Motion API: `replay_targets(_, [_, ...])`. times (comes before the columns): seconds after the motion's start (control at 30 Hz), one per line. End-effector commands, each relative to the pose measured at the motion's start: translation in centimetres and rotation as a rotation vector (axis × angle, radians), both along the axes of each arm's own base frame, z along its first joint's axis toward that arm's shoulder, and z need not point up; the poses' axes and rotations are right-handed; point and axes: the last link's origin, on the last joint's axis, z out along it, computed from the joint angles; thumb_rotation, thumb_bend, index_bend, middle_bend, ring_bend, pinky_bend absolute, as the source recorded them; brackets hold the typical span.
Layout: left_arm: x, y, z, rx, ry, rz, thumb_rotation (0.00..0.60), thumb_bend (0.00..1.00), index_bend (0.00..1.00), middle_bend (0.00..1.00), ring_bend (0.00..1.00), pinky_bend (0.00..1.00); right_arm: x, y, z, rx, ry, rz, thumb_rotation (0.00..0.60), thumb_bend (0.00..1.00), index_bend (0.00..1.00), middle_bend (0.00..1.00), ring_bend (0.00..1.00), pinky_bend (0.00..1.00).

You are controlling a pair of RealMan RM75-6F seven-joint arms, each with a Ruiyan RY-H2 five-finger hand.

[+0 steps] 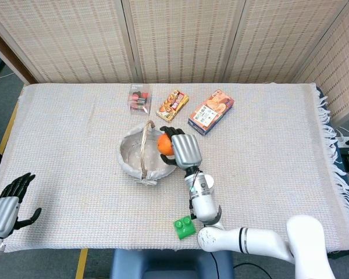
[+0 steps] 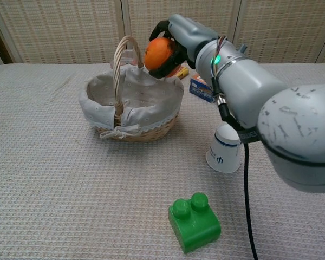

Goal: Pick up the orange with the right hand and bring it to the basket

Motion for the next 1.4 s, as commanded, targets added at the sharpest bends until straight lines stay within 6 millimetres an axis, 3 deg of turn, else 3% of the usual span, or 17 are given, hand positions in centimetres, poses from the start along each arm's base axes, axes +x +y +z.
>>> replay_targets(0.03, [-0.1, 0.0, 0.1, 0.001, -0.002, 0.004, 0.600, 0.33, 0.00, 0.00, 0.00, 0.10, 0.6, 0.3, -1.9, 0.040, 0.048, -0.010, 0.600, 0.30, 0.30, 0.40, 0.30, 0.61])
replay_targets(0.1, [-0.2, -0.1, 0.1, 0.000, -0.002, 0.007, 0.600, 0.33, 0.00, 0.00, 0.00, 0.10, 0.8, 0.4, -2.4, 0.063, 0.063, -0.017, 0.600, 0.22, 0.10, 0.12, 0.08, 0.43])
replay_targets(0.13, [-0.2, -0.1, 0.2, 0.000, -0.002, 0.008, 0.600, 0.33, 0.00, 0.00, 0.00, 0.10, 0.8, 0.4, -2.4, 0.064, 0.071, -0.017, 0.600, 0.17, 0.02, 0.05, 0.03, 0.36])
replay_targets(0.17, [-0.2, -0.1, 0.2, 0.000, -0.002, 0.008, 0.600, 0.33, 0.00, 0.00, 0.00, 0.10, 0.8, 0.4, -2.4, 0.061, 0.079, -0.015, 0.600, 0.14, 0.00, 0.01, 0.01, 0.31])
replay_targets(0.3, [-0.2, -0.1, 0.2, -0.002, -0.001, 0.008, 0.600, 0.33, 0.00, 0.00, 0.00, 0.10, 0.6, 0.4, -2.1, 0.050, 0.085, -0.015, 0.600, 0.06, 0.00, 0.00, 0.00, 0.19])
replay_targets(0.47, [-0.1, -0.1, 0.1, -0.004, 0.002, 0.006, 0.600, 0.33, 0.00, 0.00, 0.00, 0.10, 0.4, 0.3, -0.9, 0.038, 0.070, -0.019, 0.600, 0.05, 0.00, 0.00, 0.00, 0.18])
replay_targets(0.67, [-0.2, -0.1, 0.1, -0.004, 0.007, 0.005, 0.600, 0.33, 0.00, 0.00, 0.00, 0.10, -1.5, 1.9, 3.0, 0.033, 0.083, 0.014, 0.600, 0.05, 0.00, 0.00, 0.00, 0.16])
replay_targets(0.9, [0.0, -0.2, 0.2, -0.003, 0.014, -0.010, 0.600, 0.33, 0.00, 0.00, 0.00, 0.10, -9.9, 8.1, 10.2, 0.020, 0.264, 0.066, 0.600, 0.05, 0.00, 0.00, 0.00, 0.15])
replay_targets(1.03, [0.1, -0.2, 0.0, 0.001, 0.028, -0.026, 0.600, 0.33, 0.00, 0.00, 0.00, 0.10, -14.9, 12.3, 13.1, 0.021, 0.325, 0.056, 0.600, 0.05, 0.00, 0.00, 0.00, 0.15])
replay_targets(1.27, [0.3, -0.3, -0.2, 0.015, 0.059, -0.053, 0.600, 0.33, 0.00, 0.00, 0.00, 0.10, -21.9, 18.4, 15.2, 0.006, 0.358, 0.035, 0.600, 0.05, 0.00, 0.00, 0.00, 0.15])
replay_targets(1.4, [0.5, -0.5, -0.2, 0.024, 0.069, -0.060, 0.600, 0.33, 0.00, 0.00, 0.00, 0.10, -24.5, 19.7, 15.2, -0.013, 0.350, 0.014, 0.600, 0.05, 0.00, 0.00, 0.00, 0.15])
